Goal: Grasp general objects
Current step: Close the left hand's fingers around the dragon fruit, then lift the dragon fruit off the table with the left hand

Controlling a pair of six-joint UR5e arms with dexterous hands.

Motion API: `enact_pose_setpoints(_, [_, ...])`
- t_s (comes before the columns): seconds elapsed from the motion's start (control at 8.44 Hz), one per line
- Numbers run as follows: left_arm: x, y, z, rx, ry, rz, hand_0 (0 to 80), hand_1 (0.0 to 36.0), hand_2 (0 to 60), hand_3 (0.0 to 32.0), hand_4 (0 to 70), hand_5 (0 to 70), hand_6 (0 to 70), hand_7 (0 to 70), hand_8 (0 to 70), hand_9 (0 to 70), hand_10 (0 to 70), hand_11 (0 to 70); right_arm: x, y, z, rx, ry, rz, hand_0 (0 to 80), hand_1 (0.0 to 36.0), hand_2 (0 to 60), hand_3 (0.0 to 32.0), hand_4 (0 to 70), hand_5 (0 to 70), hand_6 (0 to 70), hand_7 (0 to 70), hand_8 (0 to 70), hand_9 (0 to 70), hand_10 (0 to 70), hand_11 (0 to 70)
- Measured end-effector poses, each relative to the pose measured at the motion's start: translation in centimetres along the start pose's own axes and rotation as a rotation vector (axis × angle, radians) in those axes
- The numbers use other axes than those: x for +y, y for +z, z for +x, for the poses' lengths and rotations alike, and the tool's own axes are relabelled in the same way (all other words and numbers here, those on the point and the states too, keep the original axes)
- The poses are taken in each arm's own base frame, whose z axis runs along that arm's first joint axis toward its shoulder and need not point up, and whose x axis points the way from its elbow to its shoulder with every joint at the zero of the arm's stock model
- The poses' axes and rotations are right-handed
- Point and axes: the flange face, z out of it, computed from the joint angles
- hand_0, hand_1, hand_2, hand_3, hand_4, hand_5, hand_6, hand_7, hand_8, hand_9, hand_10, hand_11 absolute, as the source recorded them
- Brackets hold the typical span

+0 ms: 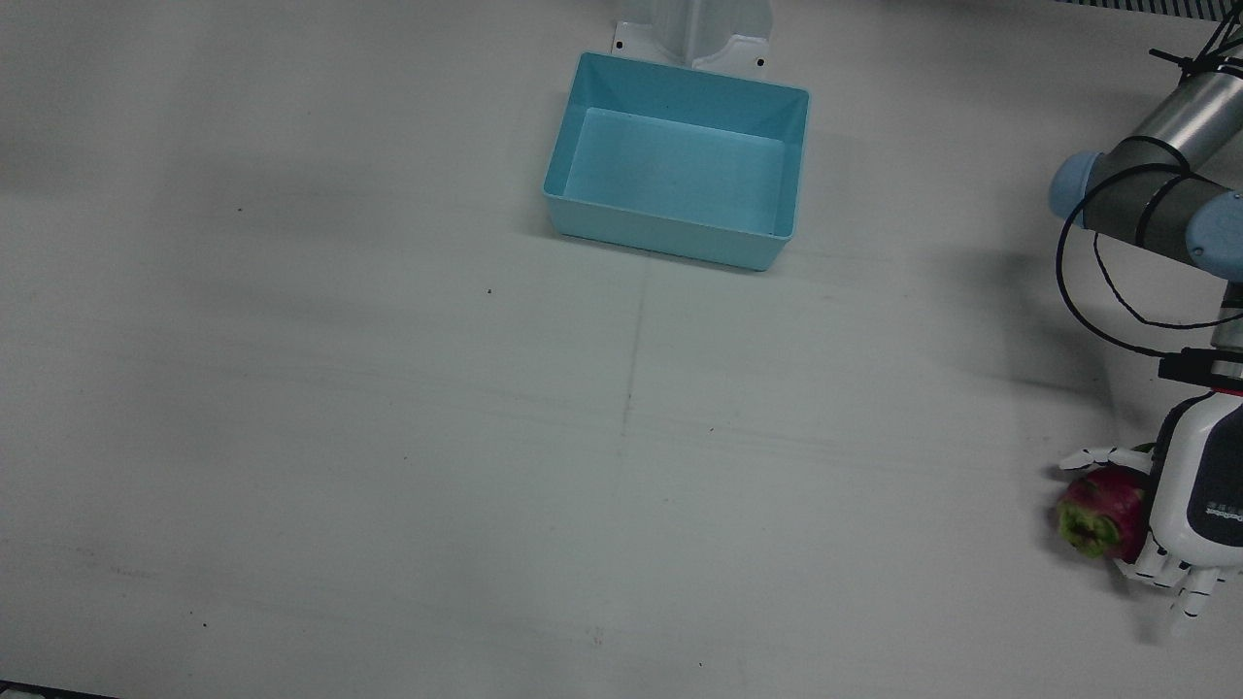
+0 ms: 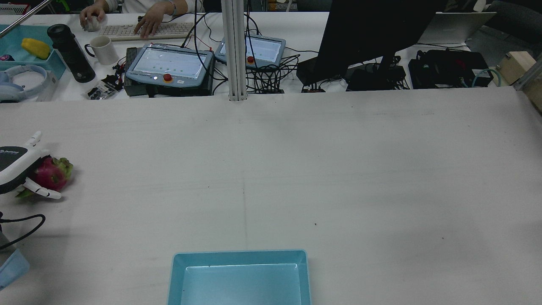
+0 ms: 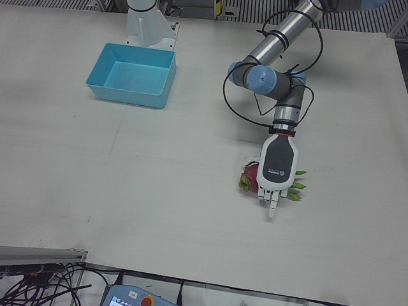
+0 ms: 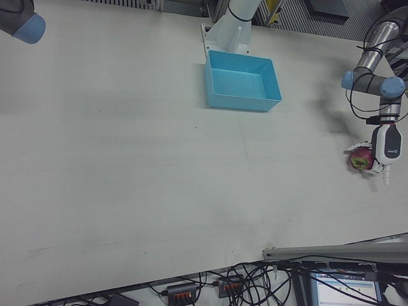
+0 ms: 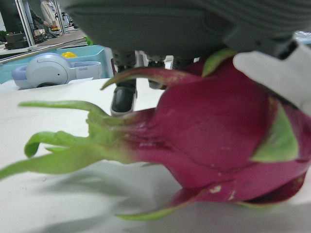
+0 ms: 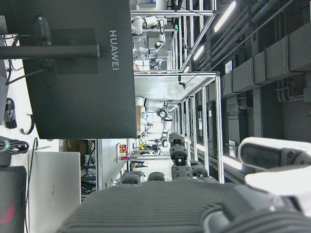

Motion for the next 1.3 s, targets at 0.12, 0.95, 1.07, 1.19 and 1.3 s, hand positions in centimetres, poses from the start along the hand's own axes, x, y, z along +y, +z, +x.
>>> enact_pose_setpoints(0.12, [-0.1, 0.0, 0.0, 0.000, -0.001, 0.003, 44.7, 6.2, 25.3, 0.0, 22.5, 69.4, 52.6, 44.6, 38.4, 44.9, 62.5, 70.0, 0.0, 0.0, 0.0, 0.000, 0.000, 0.000, 0.0, 0.0, 0.0, 0.0, 0.0, 0.0, 0.0, 0.0, 0.0, 0.0, 0.0, 0.0])
enact_pose_setpoints(0.95, [-10.2, -8.4, 14.3, 0.256, -0.124, 0.114, 45.3, 7.0, 26.5, 0.0, 26.6, 66.3, 42.8, 48.6, 33.0, 43.3, 55.9, 70.0, 0.0, 0.0, 0.0, -0.001, 0.000, 0.000, 0.0, 0.0, 0.0, 0.0, 0.0, 0.0, 0.0, 0.0, 0.0, 0.0, 0.0, 0.0])
enact_pose_setpoints(1.07, [-11.7, -9.8, 16.7, 0.359, -0.180, 0.076, 45.2, 6.4, 28.4, 0.0, 29.1, 70.0, 47.8, 53.6, 37.7, 48.1, 62.5, 70.0, 0.0, 0.0, 0.0, 0.000, 0.000, 0.000, 0.0, 0.0, 0.0, 0.0, 0.0, 0.0, 0.0, 0.0, 0.0, 0.0, 0.0, 0.0])
enact_pose_setpoints(1.19, [-12.5, -10.4, 18.5, 0.454, -0.245, 0.028, 43.9, 2.0, 21.7, 0.0, 34.2, 70.0, 58.5, 59.4, 46.9, 58.1, 70.0, 70.0, 0.0, 0.0, 0.0, 0.000, 0.000, 0.000, 0.0, 0.0, 0.0, 0.0, 0.0, 0.0, 0.0, 0.0, 0.0, 0.0, 0.0, 0.0])
enact_pose_setpoints(1.3, [-12.9, -10.6, 19.8, 0.538, -0.312, -0.014, 41.5, 0.0, 18.8, 0.0, 44.7, 70.0, 70.0, 70.0, 64.8, 70.0, 70.0, 70.0, 0.0, 0.0, 0.0, -0.001, 0.000, 0.000, 0.0, 0.0, 0.0, 0.0, 0.0, 0.0, 0.0, 0.0, 0.0, 0.0, 0.0, 0.0])
